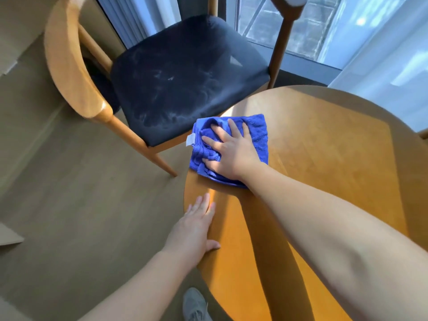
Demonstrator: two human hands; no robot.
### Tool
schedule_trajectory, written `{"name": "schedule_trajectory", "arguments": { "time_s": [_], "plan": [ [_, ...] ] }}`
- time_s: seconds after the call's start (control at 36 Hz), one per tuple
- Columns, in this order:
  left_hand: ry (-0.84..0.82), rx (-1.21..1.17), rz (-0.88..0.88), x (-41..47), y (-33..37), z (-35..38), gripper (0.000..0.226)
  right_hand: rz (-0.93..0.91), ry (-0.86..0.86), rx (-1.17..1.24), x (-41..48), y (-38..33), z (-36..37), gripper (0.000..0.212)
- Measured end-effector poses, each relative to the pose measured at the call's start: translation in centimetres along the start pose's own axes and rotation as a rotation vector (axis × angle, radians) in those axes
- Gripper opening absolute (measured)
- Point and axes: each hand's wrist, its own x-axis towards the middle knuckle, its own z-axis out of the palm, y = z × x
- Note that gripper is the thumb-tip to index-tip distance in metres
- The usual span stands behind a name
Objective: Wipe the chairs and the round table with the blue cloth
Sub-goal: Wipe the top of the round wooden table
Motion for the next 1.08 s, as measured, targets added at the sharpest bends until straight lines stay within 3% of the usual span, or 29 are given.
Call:
{"name": "schedule_trajectory", "arguments": {
  "time_s": [0.14,0.25,0.47,0.75,0.89,1.08],
  "plan": [
    [-0.011,-0.029,-0.020,0.0,0.3,-0.3,0.099,0.001,0.076,0.054,2.2,4.4,-1.1,0.066],
    [0.019,-0.066,-0.038,-0.2,0.2,-0.2,0.099,0.121,0.064,0.047,3.7,6.9,-1.6,0.072],
    [0.040,-0.043,-0.041,-0.1,0.2,0.0,0.101,0.186,0.075,0.032,2.6,10.0,-2.0,0.071],
    [-0.026,-0.030,-0.120,-0.3,1.3,-1.1,0.102,0.206,0.040,0.023,-6.4,10.1,-1.0,0.069],
    [0.117,0.079,-0.120,0.1,3.5,-2.2,0.096,0.187,0.013,0.017,-11.5,10.6,-0.3,0.070],
    [0.134,0.111,-0.063,6.4,6.0,-5.7,0.116,0.185,0.018,0.034,-11.7,10.8,-0.2,0.071]
  ]
}}
